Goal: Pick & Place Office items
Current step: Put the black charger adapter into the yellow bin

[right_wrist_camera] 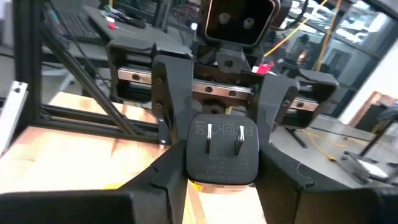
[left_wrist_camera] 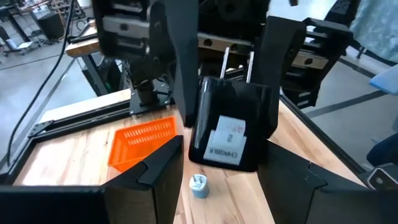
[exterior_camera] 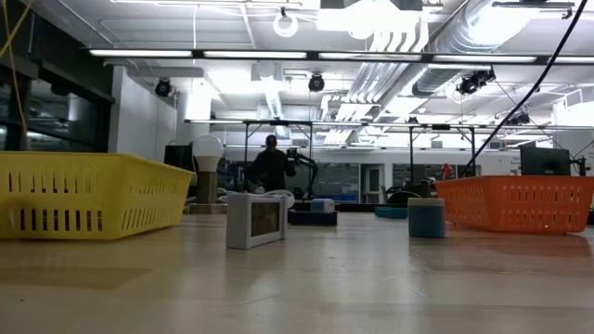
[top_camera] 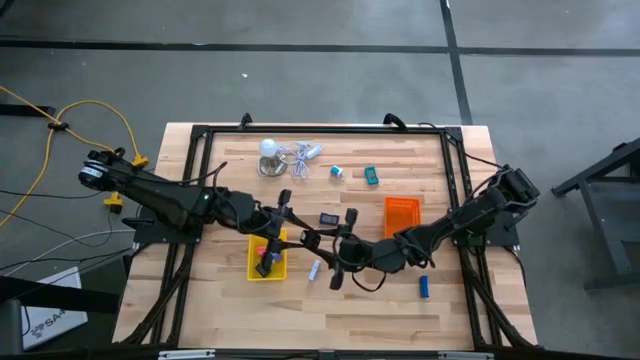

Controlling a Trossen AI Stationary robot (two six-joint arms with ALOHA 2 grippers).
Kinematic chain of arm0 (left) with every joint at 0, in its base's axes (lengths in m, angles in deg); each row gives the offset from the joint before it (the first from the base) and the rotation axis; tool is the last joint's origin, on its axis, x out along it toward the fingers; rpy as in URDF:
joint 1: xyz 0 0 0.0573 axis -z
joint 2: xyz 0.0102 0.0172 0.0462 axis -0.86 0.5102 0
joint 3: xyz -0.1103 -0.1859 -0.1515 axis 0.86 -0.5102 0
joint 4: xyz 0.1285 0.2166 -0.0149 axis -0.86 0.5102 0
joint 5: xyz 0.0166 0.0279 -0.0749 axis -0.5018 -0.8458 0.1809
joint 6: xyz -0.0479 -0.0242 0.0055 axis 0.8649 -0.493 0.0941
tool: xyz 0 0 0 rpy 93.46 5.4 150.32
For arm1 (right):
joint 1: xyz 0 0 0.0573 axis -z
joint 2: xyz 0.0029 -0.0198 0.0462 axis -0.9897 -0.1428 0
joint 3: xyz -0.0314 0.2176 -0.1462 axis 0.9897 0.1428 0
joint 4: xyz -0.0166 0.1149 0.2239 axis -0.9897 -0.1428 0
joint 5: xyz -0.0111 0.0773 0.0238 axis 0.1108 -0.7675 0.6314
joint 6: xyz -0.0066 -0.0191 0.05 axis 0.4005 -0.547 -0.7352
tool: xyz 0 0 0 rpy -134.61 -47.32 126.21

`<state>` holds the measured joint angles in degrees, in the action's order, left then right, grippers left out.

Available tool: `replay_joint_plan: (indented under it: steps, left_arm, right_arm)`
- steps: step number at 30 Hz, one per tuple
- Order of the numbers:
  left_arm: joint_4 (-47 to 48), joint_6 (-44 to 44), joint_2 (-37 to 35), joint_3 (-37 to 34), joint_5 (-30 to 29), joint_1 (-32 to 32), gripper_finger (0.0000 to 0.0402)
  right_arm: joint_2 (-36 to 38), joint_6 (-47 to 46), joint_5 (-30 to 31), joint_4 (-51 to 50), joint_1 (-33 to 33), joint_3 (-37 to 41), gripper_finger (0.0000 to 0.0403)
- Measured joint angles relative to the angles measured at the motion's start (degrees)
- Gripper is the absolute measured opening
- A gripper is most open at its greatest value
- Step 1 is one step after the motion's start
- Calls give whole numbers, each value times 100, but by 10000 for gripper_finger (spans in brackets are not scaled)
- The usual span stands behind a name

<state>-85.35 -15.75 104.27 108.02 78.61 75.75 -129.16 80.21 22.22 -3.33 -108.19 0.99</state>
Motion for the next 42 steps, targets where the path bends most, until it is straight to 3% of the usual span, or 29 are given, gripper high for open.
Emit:
replay_joint_plan:
  steps: [15, 23, 31, 42]
  left_arm:
    - [-3, -32, 0, 0, -16, -2, 183]
    - [-3, -57, -2, 0, -17, -2, 148]
    - [-6, -52, -2, 0, -14, -2, 150]
    - [-6, 74, -2, -2, 1, 0, 146]
  right_arm:
    - [0, -3, -198, 74, 154, 0, 140]
    - [0, -35, -272, 84, 180, 0, 140]
    - [0, -34, -274, 82, 180, 0, 141]
    - [0, 9, -251, 80, 184, 0, 191]
